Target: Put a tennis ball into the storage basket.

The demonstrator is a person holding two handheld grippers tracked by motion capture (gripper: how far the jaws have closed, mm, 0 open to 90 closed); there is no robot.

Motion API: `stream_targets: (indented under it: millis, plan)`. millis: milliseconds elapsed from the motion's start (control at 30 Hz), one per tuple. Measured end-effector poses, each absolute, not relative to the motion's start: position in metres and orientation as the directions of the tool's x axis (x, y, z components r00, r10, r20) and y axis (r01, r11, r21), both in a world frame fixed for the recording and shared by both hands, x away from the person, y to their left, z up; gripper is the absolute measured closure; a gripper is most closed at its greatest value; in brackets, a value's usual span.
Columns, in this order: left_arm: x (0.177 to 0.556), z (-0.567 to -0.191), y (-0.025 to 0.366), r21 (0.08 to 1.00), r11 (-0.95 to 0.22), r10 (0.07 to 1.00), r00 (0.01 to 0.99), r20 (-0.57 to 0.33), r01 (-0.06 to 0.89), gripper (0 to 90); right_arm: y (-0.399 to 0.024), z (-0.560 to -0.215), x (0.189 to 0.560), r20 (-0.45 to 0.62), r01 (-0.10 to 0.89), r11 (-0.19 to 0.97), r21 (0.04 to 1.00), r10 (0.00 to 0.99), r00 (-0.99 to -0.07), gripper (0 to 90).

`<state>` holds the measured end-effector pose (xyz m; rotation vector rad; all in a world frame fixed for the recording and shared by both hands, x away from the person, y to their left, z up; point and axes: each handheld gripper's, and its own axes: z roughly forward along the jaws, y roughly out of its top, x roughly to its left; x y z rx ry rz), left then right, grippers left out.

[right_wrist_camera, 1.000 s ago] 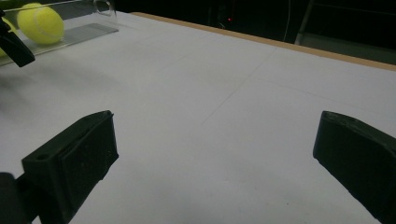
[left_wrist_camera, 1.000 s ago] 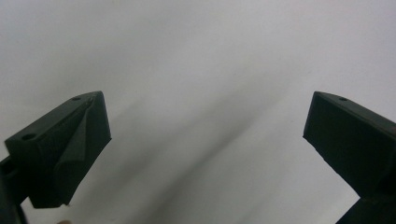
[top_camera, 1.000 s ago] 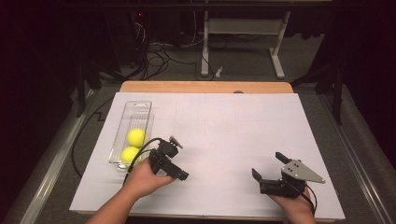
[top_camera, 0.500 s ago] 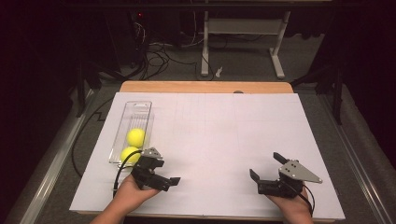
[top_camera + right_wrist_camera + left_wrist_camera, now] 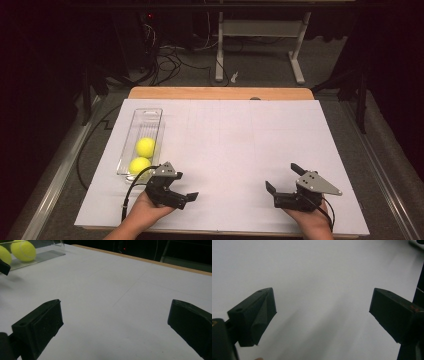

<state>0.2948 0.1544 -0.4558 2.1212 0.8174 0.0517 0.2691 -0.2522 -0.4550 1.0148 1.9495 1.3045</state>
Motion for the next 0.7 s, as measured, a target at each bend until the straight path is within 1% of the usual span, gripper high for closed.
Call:
stream_targets:
  millis: [100, 267, 467, 700]
  plan:
    - [0.293, -0.451, 0.159, 0.764, -0.393, 0.562, 0.791, -0.24, 0.511, 4.8, -0.252, -0.455, 0.269, -0.051, 0.274, 0.233, 0.933, 0.839, -0.542, 0.5]
    - [0.29, -0.445, 0.166, 0.804, -0.344, 0.558, 0.794, -0.24, 0.485, 1.1, -0.252, -0.455, 0.268, -0.05, 0.272, 0.231, 0.934, 0.841, -0.539, 0.4]
    - [0.286, -0.44, 0.174, 0.848, -0.29, 0.542, 0.806, -0.237, 0.444, 0.5, -0.253, -0.454, 0.267, -0.048, 0.272, 0.227, 0.935, 0.842, -0.537, 0.4]
    - [0.283, -0.436, 0.187, 0.883, -0.225, 0.564, 0.794, -0.227, 0.412, 0.3, -0.253, -0.454, 0.267, -0.045, 0.273, 0.223, 0.936, 0.844, -0.534, 0.4]
